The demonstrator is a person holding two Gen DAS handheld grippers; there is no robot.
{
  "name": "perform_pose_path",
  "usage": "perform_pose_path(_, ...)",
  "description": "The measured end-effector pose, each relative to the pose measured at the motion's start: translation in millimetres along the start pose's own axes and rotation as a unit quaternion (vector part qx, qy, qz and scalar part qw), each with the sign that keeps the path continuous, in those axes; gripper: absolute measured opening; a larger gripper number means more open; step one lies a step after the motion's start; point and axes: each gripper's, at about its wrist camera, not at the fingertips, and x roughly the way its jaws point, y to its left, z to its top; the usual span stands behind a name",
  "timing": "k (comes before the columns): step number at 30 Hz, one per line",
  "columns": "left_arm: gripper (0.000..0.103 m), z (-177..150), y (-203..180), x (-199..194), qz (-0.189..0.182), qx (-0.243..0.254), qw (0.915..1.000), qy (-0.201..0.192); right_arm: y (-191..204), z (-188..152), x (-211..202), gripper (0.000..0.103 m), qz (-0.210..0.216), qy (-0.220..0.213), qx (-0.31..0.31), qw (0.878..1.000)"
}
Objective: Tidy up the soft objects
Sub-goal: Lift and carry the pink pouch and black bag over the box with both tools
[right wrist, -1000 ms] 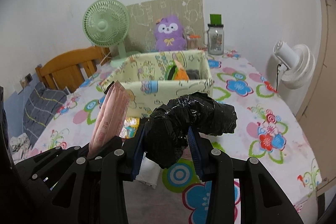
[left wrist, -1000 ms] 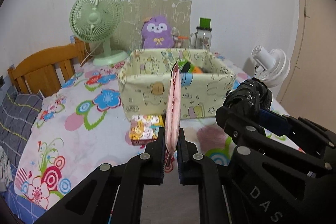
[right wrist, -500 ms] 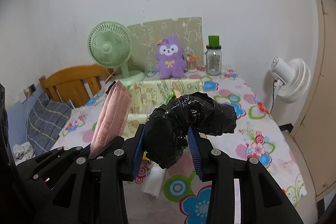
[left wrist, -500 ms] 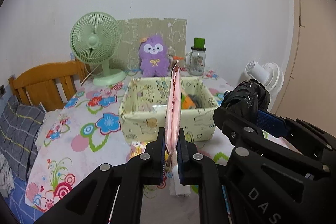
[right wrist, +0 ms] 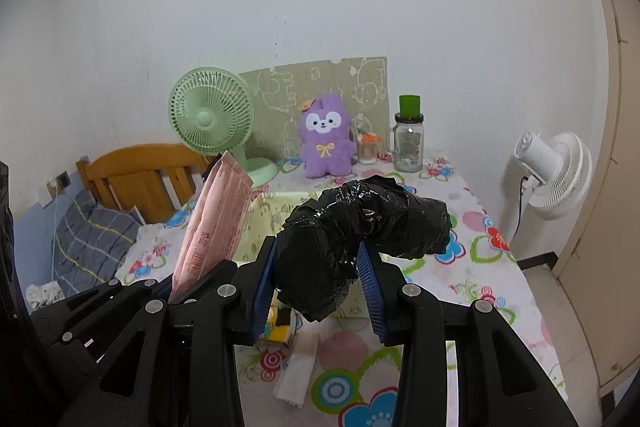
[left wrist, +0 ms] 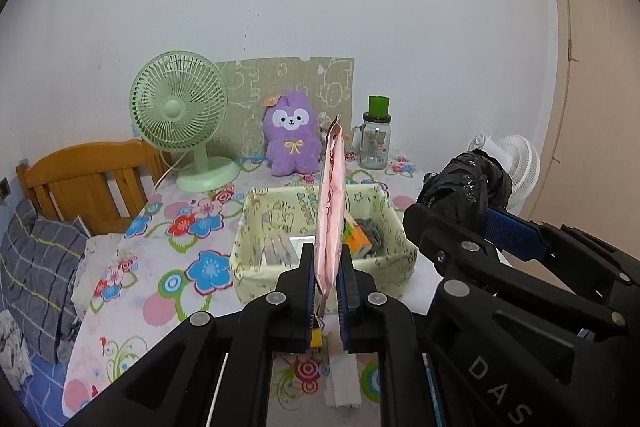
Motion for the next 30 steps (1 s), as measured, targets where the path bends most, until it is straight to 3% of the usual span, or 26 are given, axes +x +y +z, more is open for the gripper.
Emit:
perform_pose_path(16,0.007,33.4,8.4,44.7,0.002,0.004,1.0,0.0,-4.5,32.9,46.4,0.044,-0.004,0.0,-0.002,1.0)
perform_pose_path(30,0.007,46.3,19.7,102.7,-0.007,-0.007,0.9995,0.03,-11.4,46.7,103.2,0.044,0.003,0.027,0.005,1.0)
